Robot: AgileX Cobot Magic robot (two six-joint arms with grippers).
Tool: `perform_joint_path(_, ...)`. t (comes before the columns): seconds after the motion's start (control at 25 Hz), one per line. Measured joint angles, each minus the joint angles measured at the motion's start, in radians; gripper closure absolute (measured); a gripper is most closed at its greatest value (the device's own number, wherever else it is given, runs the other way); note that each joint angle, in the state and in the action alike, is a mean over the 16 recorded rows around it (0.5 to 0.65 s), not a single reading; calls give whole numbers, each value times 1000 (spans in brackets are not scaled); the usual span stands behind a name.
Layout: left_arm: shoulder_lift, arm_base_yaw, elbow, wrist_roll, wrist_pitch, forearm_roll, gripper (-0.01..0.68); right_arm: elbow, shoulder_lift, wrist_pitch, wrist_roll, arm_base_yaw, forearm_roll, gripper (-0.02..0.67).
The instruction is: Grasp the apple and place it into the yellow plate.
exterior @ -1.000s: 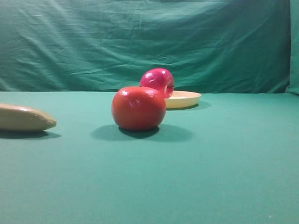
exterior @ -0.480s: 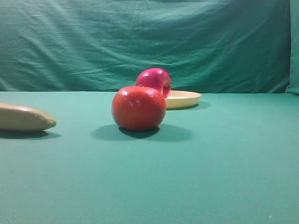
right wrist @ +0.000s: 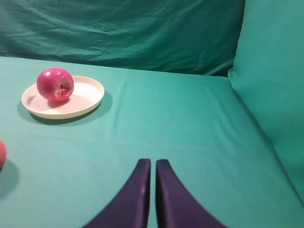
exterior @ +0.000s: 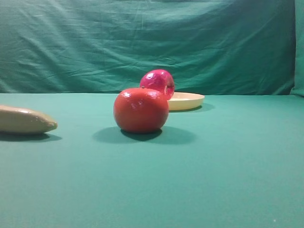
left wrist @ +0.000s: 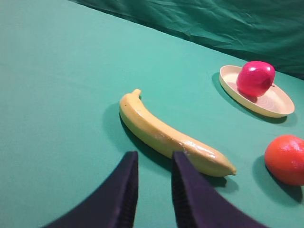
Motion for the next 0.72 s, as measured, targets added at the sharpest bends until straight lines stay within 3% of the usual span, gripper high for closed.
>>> perform_joint_path(0.72, 0, 0, 0, 0, 0, 0, 516, 106, -3, -73, 0, -32, -2, 649)
